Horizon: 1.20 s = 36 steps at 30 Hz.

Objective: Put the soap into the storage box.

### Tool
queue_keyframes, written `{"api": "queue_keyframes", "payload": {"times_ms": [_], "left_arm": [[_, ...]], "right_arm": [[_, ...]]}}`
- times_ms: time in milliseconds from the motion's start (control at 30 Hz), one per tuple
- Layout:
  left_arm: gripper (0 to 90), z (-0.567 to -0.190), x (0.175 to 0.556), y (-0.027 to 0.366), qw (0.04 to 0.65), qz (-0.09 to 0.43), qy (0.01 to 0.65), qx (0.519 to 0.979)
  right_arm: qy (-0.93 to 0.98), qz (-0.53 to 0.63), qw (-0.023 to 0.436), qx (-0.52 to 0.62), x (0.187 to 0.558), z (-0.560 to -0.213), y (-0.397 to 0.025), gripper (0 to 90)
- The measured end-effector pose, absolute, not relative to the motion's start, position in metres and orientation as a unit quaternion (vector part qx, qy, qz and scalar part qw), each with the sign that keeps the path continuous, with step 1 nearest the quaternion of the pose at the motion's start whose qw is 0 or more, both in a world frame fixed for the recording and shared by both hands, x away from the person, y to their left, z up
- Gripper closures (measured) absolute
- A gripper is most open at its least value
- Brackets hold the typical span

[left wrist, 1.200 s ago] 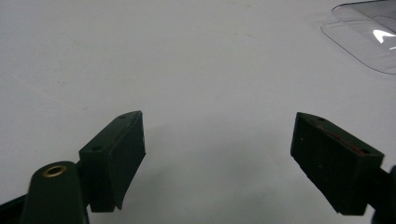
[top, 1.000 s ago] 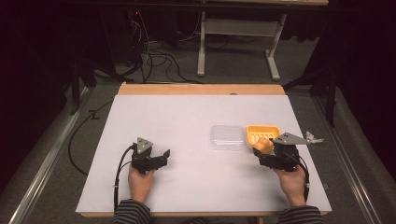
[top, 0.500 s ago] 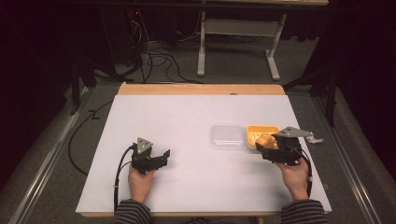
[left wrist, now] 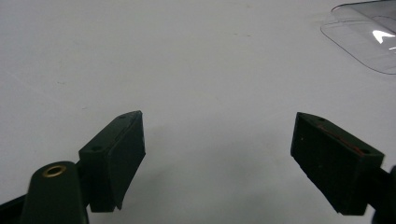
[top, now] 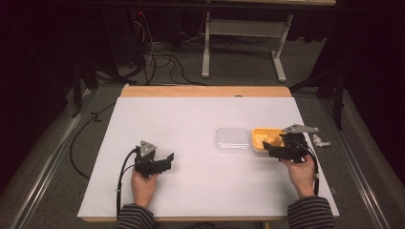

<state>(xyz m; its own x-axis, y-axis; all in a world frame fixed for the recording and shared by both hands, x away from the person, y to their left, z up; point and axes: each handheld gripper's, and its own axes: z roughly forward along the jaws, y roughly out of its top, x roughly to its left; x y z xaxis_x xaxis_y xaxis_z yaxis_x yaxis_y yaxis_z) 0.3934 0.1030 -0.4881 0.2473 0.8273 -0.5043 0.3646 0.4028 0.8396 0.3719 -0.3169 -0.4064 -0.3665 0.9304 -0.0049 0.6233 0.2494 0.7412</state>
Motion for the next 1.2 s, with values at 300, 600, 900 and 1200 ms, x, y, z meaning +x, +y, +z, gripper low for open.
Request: {"api": "queue_keyframes", "payload": {"times_ms": [300,600,900,1200], "left_arm": [[18.3,-0.488,0.394,0.103,0.602,0.191,0.583,0.511],[18.5,-0.488,0.394,0.103,0.603,0.19,0.584,0.508],[18.6,-0.488,0.395,0.103,0.603,0.191,0.585,0.509],[18.6,-0.488,0.395,0.103,0.603,0.19,0.585,0.508]], "right_arm": [[0.753,0.337,0.216,0.522,0.384,-0.408,-0.32,26.5],[0.754,0.319,0.203,0.537,0.398,-0.412,-0.322,26.6],[0.754,0.305,0.196,0.547,0.411,-0.419,-0.322,26.6],[0.757,0.289,0.194,0.552,0.421,-0.424,-0.32,26.6]]}}
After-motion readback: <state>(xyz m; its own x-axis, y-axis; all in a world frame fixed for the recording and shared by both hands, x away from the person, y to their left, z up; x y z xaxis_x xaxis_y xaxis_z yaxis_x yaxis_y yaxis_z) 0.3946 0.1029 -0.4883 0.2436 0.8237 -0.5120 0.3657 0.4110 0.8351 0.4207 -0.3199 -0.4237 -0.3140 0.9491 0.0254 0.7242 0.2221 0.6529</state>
